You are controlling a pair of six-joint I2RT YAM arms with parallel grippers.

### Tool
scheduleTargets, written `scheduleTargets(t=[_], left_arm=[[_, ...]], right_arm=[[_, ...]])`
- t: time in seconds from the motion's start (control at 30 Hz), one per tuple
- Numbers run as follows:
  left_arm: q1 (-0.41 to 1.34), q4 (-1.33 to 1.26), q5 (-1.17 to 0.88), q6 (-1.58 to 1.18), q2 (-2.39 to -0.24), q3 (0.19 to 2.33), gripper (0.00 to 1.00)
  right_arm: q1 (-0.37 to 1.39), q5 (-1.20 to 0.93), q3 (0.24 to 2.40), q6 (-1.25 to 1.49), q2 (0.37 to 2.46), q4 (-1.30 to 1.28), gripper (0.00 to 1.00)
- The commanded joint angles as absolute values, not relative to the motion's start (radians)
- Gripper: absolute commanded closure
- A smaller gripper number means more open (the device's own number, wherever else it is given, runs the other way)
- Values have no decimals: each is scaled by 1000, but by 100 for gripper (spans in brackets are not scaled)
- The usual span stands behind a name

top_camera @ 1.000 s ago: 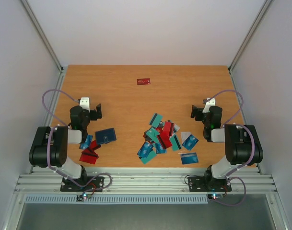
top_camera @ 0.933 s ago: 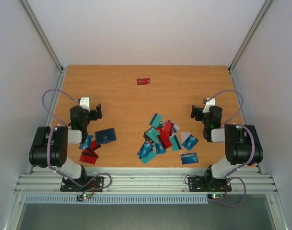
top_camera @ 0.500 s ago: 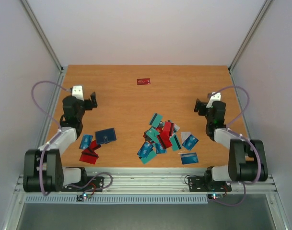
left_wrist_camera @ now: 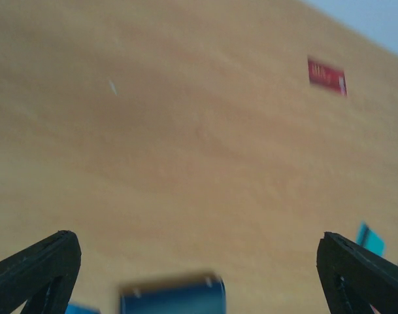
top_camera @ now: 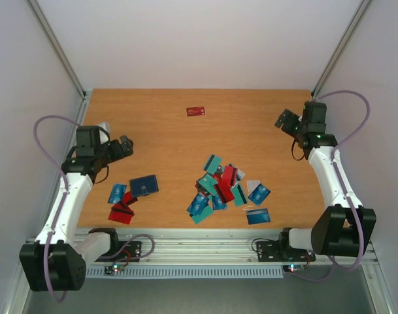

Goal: Put the credit cards into the card holder

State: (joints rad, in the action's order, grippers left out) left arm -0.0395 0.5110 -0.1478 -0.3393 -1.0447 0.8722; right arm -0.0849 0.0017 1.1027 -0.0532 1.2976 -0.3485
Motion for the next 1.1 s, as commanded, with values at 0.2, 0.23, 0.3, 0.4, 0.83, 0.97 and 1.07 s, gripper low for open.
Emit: scheduleTargets(t=[0.2, 0.23, 0.3, 0.4, 0.83, 0.97, 1.07], left_arm=[[195, 841, -410, -401, -1133, 863, 5], [226, 843, -411, -405, -1150, 864, 6], [284, 832, -428, -413, -1200, 873, 9], [401, 810, -418, -419, -1275, 895, 13], [735, 820, -340, -342, -1507, 1014, 20], [790, 906, -197, -308, -1534, 1070, 22], [769, 1005, 6, -331, -1508, 1097, 19]], right_arm=[[-8, -237, 1100, 119, 1320, -1098, 2], [16, -252, 1073, 132, 1301, -1109, 2], [84, -293, 1028, 152, 1263, -1112, 2], [191, -320, 976, 183, 1235, -1094, 3], [339, -389, 879, 232, 1214, -1061, 9], [339, -394, 864, 242, 1194, -1067, 9], [341, -397, 860, 244, 1189, -1072, 9]])
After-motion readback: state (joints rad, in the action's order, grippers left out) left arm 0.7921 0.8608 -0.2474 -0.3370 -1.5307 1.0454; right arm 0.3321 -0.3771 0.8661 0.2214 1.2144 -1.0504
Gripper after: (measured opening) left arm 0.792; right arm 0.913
